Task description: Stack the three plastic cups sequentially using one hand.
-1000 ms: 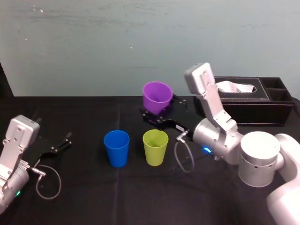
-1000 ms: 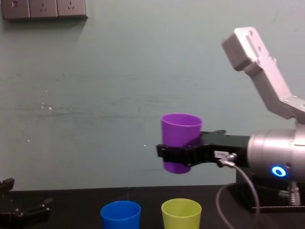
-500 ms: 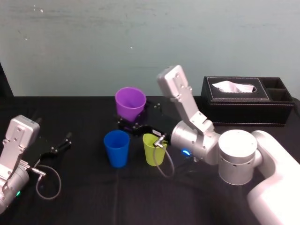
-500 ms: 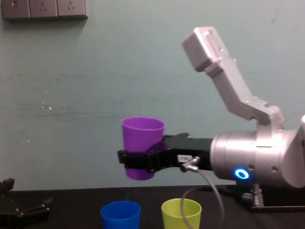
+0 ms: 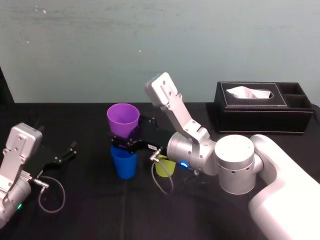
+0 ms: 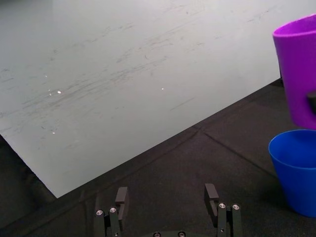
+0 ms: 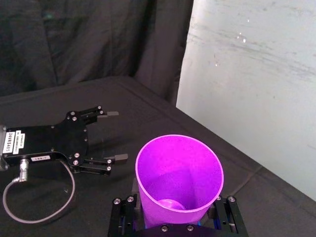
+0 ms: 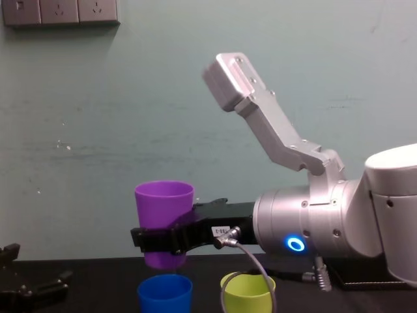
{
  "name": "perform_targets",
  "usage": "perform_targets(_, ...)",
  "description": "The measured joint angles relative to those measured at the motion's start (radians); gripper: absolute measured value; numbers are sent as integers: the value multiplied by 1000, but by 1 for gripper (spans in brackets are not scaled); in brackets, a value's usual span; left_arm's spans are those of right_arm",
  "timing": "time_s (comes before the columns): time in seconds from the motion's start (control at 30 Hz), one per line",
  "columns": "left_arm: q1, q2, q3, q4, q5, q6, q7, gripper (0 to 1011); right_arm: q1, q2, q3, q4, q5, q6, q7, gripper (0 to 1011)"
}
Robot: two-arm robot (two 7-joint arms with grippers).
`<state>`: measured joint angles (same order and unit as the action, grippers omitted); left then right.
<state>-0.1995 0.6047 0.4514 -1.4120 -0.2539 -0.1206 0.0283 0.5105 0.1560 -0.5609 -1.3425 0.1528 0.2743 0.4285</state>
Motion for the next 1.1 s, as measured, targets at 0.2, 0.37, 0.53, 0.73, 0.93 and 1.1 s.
perform_targets(0.2,0,0,0,0,0,0,0,1000,6,-12,-2,21,7,4,-3,717)
perform_targets(0.37,0,0,0,0,0,0,0,1000,12,-19,-5,41,7,3,-10,717)
perform_targets(0.53,0,0,0,0,0,0,0,1000,18,-25,-8,60,6,3,-13,717)
perform_targets(0.73,0,0,0,0,0,0,0,1000,24,-29,-11,82,3,3,-16,717)
perform_targets(0.93,0,0,0,0,0,0,0,1000,29,-35,-13,101,-1,2,-15,717)
perform_targets(1.1,0,0,0,0,0,0,0,1000,31,-40,-14,110,-3,1,-15,716)
